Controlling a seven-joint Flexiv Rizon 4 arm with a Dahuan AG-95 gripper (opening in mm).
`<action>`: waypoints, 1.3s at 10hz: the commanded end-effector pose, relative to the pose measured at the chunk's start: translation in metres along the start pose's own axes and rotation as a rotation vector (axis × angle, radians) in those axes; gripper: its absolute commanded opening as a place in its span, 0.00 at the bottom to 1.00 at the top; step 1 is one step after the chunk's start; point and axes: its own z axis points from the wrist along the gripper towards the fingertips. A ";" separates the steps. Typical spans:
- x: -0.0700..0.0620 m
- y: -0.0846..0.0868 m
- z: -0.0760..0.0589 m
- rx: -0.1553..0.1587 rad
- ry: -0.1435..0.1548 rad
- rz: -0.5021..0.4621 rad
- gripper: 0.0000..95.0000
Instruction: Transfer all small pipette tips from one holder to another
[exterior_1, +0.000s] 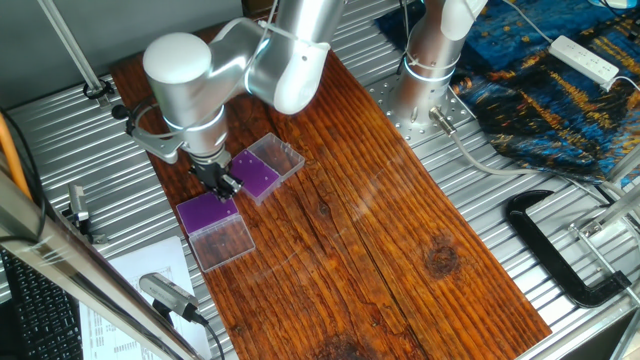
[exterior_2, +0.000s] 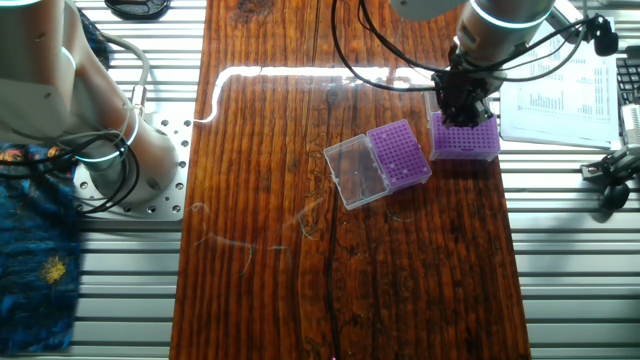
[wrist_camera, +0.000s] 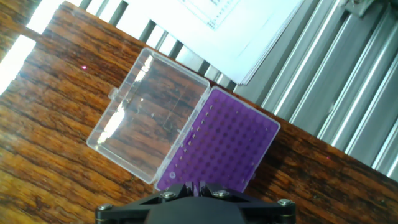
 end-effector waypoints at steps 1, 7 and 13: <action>0.000 0.000 0.000 -0.001 0.000 0.001 0.00; 0.001 -0.001 0.001 -0.001 0.002 -0.003 0.00; 0.001 -0.001 0.003 -0.002 0.001 -0.010 0.00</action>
